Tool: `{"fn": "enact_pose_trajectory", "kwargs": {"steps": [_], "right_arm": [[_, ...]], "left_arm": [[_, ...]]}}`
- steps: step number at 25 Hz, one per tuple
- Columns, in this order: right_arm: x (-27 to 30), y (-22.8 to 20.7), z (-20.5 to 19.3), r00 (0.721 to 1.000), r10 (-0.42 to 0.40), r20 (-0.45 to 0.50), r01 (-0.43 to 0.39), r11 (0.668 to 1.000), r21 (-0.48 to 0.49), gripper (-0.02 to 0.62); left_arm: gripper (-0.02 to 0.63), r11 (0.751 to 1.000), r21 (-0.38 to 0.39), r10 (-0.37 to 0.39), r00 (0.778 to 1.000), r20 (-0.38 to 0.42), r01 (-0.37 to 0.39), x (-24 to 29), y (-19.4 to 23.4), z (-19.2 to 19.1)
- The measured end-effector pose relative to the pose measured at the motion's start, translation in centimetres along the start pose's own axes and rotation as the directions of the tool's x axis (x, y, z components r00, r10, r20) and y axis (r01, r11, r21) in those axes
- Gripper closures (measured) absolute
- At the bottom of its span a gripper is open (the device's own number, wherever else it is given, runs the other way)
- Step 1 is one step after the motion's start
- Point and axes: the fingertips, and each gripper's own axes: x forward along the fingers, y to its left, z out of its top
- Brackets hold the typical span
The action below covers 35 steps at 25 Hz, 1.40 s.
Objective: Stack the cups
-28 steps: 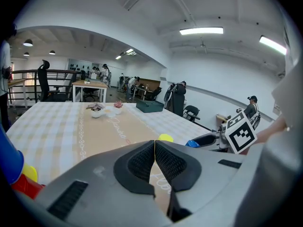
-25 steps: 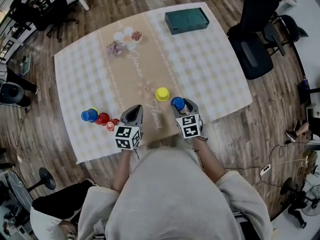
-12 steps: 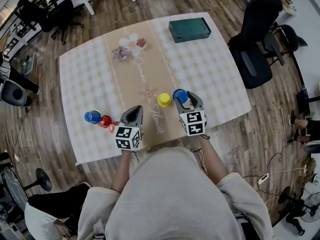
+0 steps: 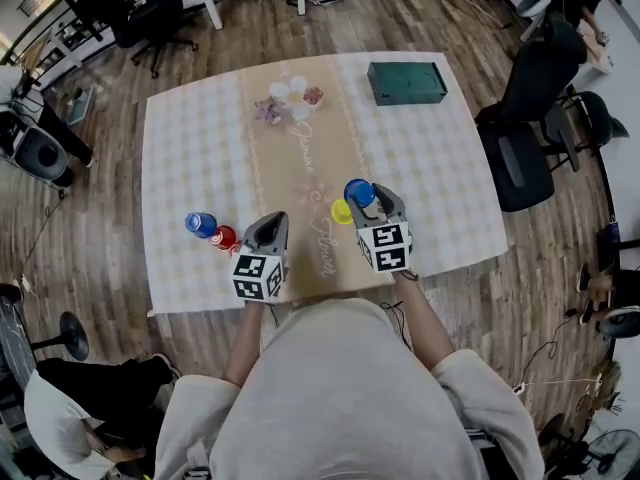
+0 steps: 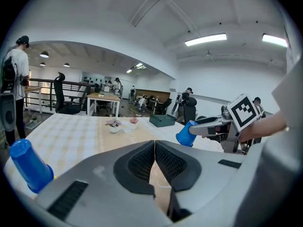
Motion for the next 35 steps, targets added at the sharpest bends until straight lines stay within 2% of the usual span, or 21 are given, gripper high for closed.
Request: {"fn": "enact_pose_trajectory", "kwargs": {"steps": [7,14,21,26,35], "right_arm": [[2.8,5.7,2.6,0.990,0.144,0.013,-0.142,0.986,-0.088,0.362],[4.9,12.0,3.9,0.960,0.281,0.001,-0.277,0.947,-0.161,0.362],[6.2,18.0,4.4,0.911,0.411,-0.029,-0.407,0.885,-0.226,0.362],[6.6,22.4,4.5,0.863,0.501,-0.059,-0.497,0.824,-0.273,0.362],[6.7,28.2,4.0,0.785,0.610,-0.104,-0.606,0.723,-0.333,0.362]], "left_arm": [[0.591,0.989,-0.054,0.142,0.989,0.046,-0.139,-4.0,3.8,-0.1],[0.592,0.957,-0.114,0.275,0.959,0.066,-0.266,-8.6,7.1,-1.3],[0.592,0.903,-0.175,0.409,0.910,0.067,-0.393,-13.4,9.5,-2.9],[0.592,0.853,-0.217,0.497,0.866,0.062,-0.474,-16.5,10.7,-4.2],[0.591,0.772,-0.272,0.608,0.793,0.048,-0.575,-20.9,11.7,-6.1]]}}
